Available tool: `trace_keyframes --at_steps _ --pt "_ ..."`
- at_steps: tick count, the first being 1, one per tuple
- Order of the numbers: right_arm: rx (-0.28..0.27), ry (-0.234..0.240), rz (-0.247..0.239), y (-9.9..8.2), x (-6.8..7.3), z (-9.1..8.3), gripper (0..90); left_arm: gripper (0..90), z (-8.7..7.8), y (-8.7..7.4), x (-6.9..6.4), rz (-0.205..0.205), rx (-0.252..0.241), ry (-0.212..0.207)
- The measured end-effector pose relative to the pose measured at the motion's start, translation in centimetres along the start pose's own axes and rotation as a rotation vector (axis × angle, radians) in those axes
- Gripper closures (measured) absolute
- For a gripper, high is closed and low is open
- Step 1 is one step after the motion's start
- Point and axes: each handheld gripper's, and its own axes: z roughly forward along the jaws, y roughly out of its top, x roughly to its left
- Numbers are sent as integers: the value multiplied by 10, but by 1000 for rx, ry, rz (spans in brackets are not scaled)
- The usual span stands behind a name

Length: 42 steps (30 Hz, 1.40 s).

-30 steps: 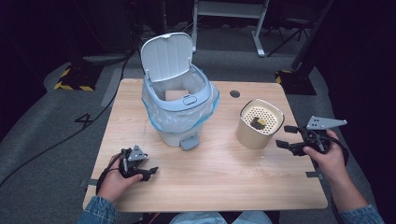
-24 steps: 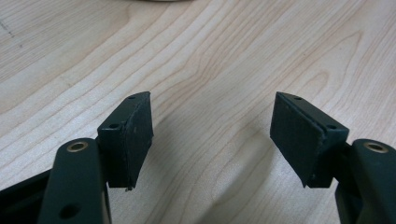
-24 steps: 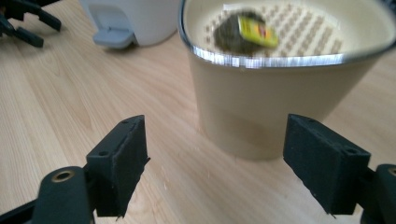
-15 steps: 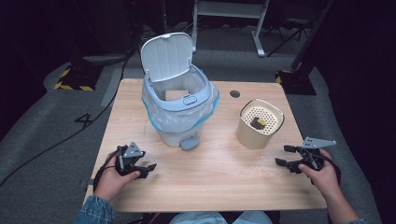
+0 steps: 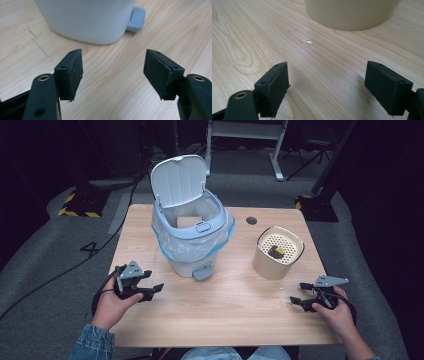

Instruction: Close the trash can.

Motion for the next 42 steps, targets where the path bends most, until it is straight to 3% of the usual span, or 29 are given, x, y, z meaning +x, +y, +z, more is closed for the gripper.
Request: trace_keyframes --at_steps 5,8,15,20,27,30,35,39,42 --pt "20 -46 -41 1 6 3 185 321 -12 16 3 -7 -37 11" --pt "19 -83 -11 1 10 3 185 322 -17 24 4 -17 -51 21" --pt "18 -84 -10 1 10 3 186 323 -31 52 12 20 -68 29" --pt "16 -85 -3 0 11 2 195 325 -44 77 18 38 -95 86" --pt "16 -85 -2 0 11 2 195 325 -58 114 26 52 -141 114" --pt "15 -85 -2 0 11 2 195 326 -60 125 31 40 -161 106" --pt "15 -85 -2 0 11 2 195 326 -59 142 40 38 -170 128" --pt "15 -84 -2 0 11 2 195 323 -58 156 50 53 -148 199" --pt "15 -84 -2 0 11 2 195 327 -57 164 58 36 -178 185"
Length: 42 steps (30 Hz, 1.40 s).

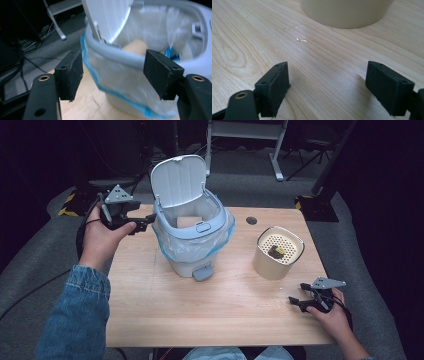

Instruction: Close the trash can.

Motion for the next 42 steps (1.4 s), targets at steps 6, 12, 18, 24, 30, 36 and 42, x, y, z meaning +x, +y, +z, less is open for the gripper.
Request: trace_keyframes --at_steps 6,12,18,24,30,36,42 --pt "-1 0 0 0 0 0 195 339 9 10 15 -57 -37 -11" --pt "-1 0 0 0 0 0 195 358 13 19 21 -73 -92 -25" --pt "-1 0 0 0 0 0 195 368 17 30 18 -61 -132 -36" --pt "0 0 0 0 0 0 195 359 21 38 15 -50 -171 -42" --pt "0 0 -1 0 0 0 195 361 21 43 12 -51 -192 -64" --pt "-1 0 0 0 0 0 195 362 17 44 6 -32 -180 -71" --pt "0 0 0 0 0 0 195 372 11 44 -5 19 -160 -139"
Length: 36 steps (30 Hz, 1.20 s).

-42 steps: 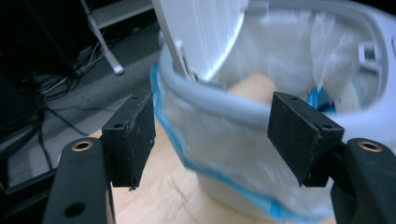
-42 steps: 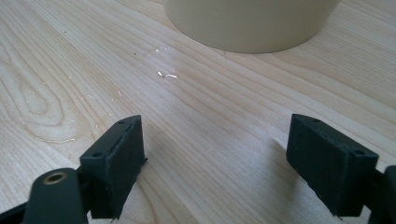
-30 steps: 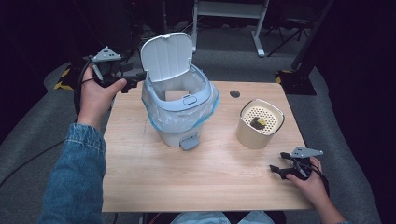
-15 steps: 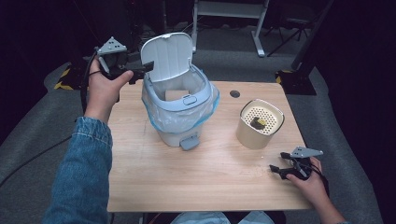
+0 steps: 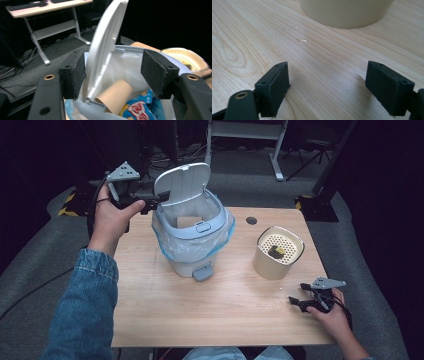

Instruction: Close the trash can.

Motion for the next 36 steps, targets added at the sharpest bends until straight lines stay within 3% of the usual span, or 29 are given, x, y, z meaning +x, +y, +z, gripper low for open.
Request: trace_keyframes --at_steps 7,11,17,23,29,31,36 --pt "0 0 0 0 0 0 195 380 6 -1 -24 42 16 -104" --pt "0 0 0 0 0 0 195 384 14 -4 -33 59 39 -129" --pt "0 1 1 0 0 0 195 407 29 -7 -44 56 61 -172" --pt "0 1 0 0 0 0 195 439 43 -11 -56 50 100 -246" --pt "-1 1 1 0 0 0 195 509 55 -14 -60 36 145 -251" --pt "-1 1 0 0 0 0 195 523 58 -16 -60 61 147 -218" --pt "0 1 0 0 0 0 195 598 62 -15 -60 54 140 -189"
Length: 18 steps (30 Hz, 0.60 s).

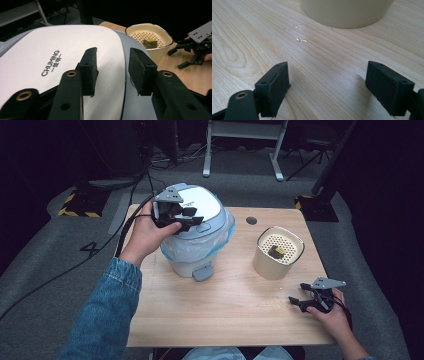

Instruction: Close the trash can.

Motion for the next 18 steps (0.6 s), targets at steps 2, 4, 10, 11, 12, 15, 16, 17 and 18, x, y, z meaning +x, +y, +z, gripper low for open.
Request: trace_keyframes --at_steps 2,4,10,11,12,15,16,17,18 --pt "0 0 0 0 0 0 195 639 1 0 1 0 0 19" --pt "0 0 0 0 0 0 195 668 2 1 1 0 5 29" --pt "0 0 0 0 0 0 195 761 3 5 1 -9 31 68" --pt "0 0 0 0 0 0 195 767 3 5 0 -7 33 80" --pt "0 0 0 0 0 0 195 773 4 6 -1 -3 34 90" --pt "-1 0 0 0 0 0 195 783 5 9 -2 -10 56 103" --pt "0 0 0 0 0 0 195 785 6 10 -3 2 100 122" --pt "0 0 0 0 0 0 195 809 8 9 -5 12 85 135" --pt "0 -1 0 0 0 0 195 811 8 9 -6 22 84 144"
